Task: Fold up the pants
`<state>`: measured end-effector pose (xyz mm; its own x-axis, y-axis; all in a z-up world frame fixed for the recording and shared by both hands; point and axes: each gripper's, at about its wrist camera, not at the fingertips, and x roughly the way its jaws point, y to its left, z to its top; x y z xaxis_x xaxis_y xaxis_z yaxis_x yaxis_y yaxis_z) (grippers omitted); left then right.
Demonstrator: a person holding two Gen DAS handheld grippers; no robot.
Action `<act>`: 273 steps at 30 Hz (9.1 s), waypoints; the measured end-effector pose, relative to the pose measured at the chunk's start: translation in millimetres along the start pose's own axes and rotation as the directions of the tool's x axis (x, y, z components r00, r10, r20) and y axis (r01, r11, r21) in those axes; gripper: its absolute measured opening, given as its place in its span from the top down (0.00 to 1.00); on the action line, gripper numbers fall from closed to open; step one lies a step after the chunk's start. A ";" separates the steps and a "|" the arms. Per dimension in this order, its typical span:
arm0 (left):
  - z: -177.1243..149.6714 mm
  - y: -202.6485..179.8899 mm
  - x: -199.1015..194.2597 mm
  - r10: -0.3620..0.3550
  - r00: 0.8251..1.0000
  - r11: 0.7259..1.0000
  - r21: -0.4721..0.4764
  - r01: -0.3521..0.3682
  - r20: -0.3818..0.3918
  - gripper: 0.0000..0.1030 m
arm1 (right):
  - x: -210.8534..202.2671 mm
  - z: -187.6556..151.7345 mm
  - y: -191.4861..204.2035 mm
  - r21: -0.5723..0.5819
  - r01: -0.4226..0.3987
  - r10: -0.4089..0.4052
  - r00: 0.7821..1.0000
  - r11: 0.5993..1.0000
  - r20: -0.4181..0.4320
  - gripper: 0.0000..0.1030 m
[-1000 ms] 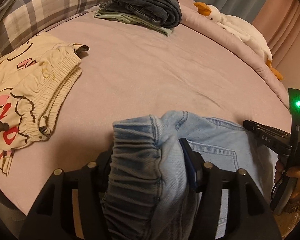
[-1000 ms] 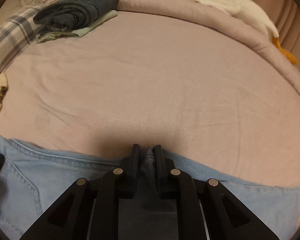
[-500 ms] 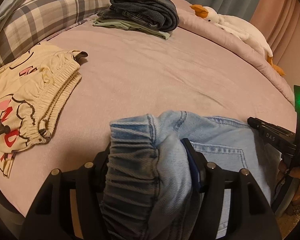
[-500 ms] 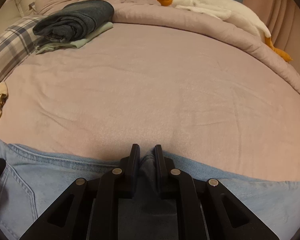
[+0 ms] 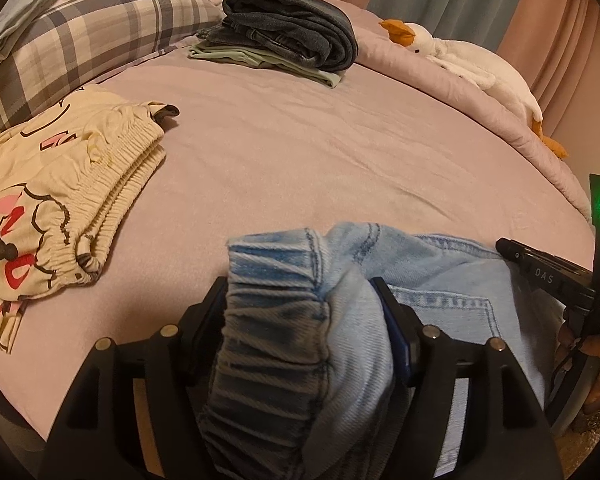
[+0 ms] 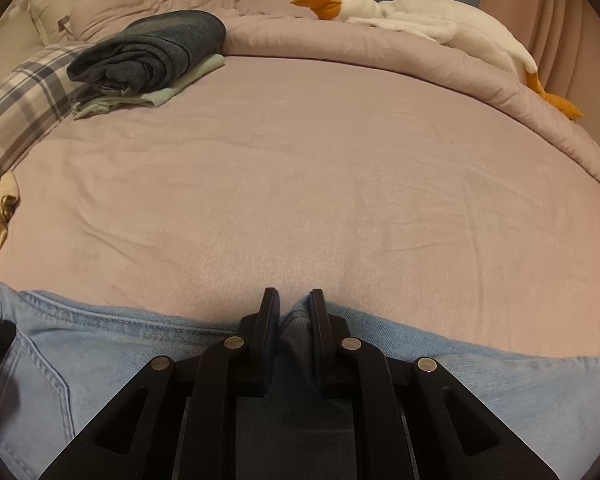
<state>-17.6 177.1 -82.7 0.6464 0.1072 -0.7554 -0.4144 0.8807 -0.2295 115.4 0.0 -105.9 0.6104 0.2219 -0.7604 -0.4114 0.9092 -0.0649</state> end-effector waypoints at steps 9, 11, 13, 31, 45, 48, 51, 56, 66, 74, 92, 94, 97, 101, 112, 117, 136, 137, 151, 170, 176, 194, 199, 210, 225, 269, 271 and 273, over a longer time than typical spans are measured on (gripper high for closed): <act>1.6 -0.4 1.4 0.013 1.000 1.000 -0.004 -0.013 -0.014 0.30 | -0.4 -0.4 0.5 0.007 -0.009 0.009 1.000 1.000 0.004 0.90; 2.5 -0.3 1.9 0.014 1.000 1.000 -0.004 -0.014 -0.020 0.30 | -0.9 0.2 0.5 0.008 -0.009 0.009 1.000 1.000 -0.001 0.90; 3.4 -0.4 2.8 0.018 1.000 1.000 -0.004 -0.018 -0.025 0.30 | -4.0 1.2 -0.7 0.024 -0.019 0.020 1.000 1.000 -0.012 0.90; 7.6 -13.5 -74.8 -0.046 0.998 0.998 -0.042 0.047 0.033 0.35 | -23.7 -13.1 10.3 -0.056 -0.029 0.027 0.999 0.998 -0.032 0.55; -6.4 -37.6 -90.2 -0.075 0.997 0.997 -0.014 0.075 0.014 0.40 | -10.2 -5.0 -1.6 0.021 0.000 0.000 1.000 1.000 0.001 0.78; -14.7 -47.8 -73.2 -0.109 0.994 0.994 0.019 0.110 -0.023 0.40 | -12.7 -5.3 -6.3 0.048 -0.018 0.018 1.000 0.999 0.010 0.78; -23.8 -51.1 -46.5 -0.047 0.995 0.998 0.038 0.050 -0.083 0.40 | -21.4 -6.8 -15.7 0.104 -0.054 0.055 0.999 0.993 -0.001 0.77; -30.3 -59.2 -40.2 0.006 0.998 0.994 0.106 0.001 -0.061 0.37 | -45.9 -11.8 -21.7 0.098 -0.013 0.014 1.000 0.995 -0.005 0.66; -29.6 -46.9 -40.9 -0.065 0.997 0.998 -0.003 0.065 -0.042 0.36 | -74.1 -27.2 -40.4 0.115 -0.019 0.021 1.000 0.993 -0.017 0.50; -25.4 -58.6 -47.0 0.003 0.998 1.000 0.006 -0.003 -0.062 0.36 | -105.8 -35.0 -101.5 0.271 -0.008 0.000 1.000 0.963 0.031 0.31; 11.1 -172.9 -49.6 -0.197 0.977 0.960 0.187 0.210 -0.082 0.35 | -175.9 -143.6 -305.7 0.784 0.180 -0.285 0.959 0.594 -0.004 0.30; 14.0 -188.5 -31.9 -0.231 0.965 0.949 0.188 0.252 -0.126 0.44 | -178.4 -162.3 -324.0 0.823 0.210 -0.318 0.947 0.527 -0.038 0.30; 19.3 -207.3 -6.1 -0.222 0.961 0.947 0.198 0.252 -0.165 0.51 | -179.4 -189.1 -342.6 0.877 0.188 -0.310 0.949 0.442 -0.047 0.30; 21.7 -225.0 27.2 -0.206 0.955 0.946 0.204 0.250 -0.215 0.58 | -176.5 -206.3 -352.4 0.903 0.184 -0.301 0.952 0.389 -0.065 0.30; 23.6 -228.8 68.3 -0.187 0.940 0.958 0.160 0.239 -0.287 0.60 | -166.4 -208.2 -365.1 0.909 0.104 -0.238 0.971 0.404 -0.006 0.57; 22.5 -229.9 69.4 -0.188 0.940 0.954 0.174 0.244 -0.284 0.59 | -163.7 -207.1 -367.4 0.906 0.141 -0.240 0.970 0.400 -0.045 0.57; 21.8 -229.5 73.7 -0.196 0.937 0.951 0.176 0.253 -0.289 0.58 | -177.1 -193.4 -357.8 0.893 0.166 -0.293 0.955 0.419 -0.040 0.57; 21.8 -229.4 73.8 -0.196 0.937 0.951 0.176 0.253 -0.289 0.58 | -175.2 -195.9 -360.1 0.898 0.160 -0.284 0.958 0.410 -0.042 0.57; 21.4 -231.1 74.1 -0.194 0.939 0.950 0.186 0.252 -0.282 0.56 | -156.1 -199.3 -365.4 0.906 0.185 -0.235 0.967 0.381 -0.099 0.57; 19.8 -231.5 74.2 -0.196 0.941 0.948 0.193 0.254 -0.277 0.54 | -159.7 -205.7 -365.9 0.926 0.124 -0.186 0.981 0.358 -0.059 0.57; 19.4 -232.3 73.9 -0.194 0.942 0.949 0.189 0.251 -0.275 0.54 | -147.5 -204.6 -368.9 0.917 0.151 -0.219 0.973 0.371 -0.071 0.58; 10.5 -232.9 38.0 -0.152 0.952 0.946 0.241 0.218 -0.266 0.53 | -148.0 -207.1 -372.8 0.896 0.257 -0.281 0.947 0.363 -0.158 0.91; -15.4 -221.6 10.3 -0.213 0.932 0.938 0.204 0.279 -0.292 0.49 | -146.2 -199.6 -369.3 0.876 0.310 -0.305 0.931 0.369 -0.201 0.91; -62.4 -216.7 0.9 -0.221 0.918 0.916 0.253 0.311 -0.329 0.35 | -147.2 -194.9 -361.7 0.850 0.383 -0.343 0.902 0.361 -0.261 0.90; -63.6 -208.0 0.6 -0.329 0.893 0.904 0.170 0.391 -0.307 0.26 | -149.3 -192.7 -358.6 0.824 0.437 -0.365 0.879 0.361 -0.306 0.80; -66.6 -235.3 -13.8 -0.345 0.872 0.887 0.184 0.424 -0.347 0.01 | -179.0 -216.0 -360.8 0.911 0.155 -0.258 0.965 0.382 -0.057 0.24; -70.8 -236.5 -9.6 -0.343 0.865 0.885 0.182 0.428 -0.367 0.02 | -176.8 -217.2 -362.1 0.913 0.143 -0.249 0.967 0.383 -0.048 0.24; -72.9 -238.4 -7.9 -0.331 0.871 0.887 0.195 0.419 -0.362 0.02 | -171.8 -215.9 -363.5 0.911 0.140 -0.232 0.971 0.388 -0.050 0.24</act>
<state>29.4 -67.3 -66.8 0.4685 -0.3655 -0.8043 0.0282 0.9161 -0.3999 13.9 -444.7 -91.2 0.6543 -0.0129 -0.7561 0.5421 0.7052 0.4571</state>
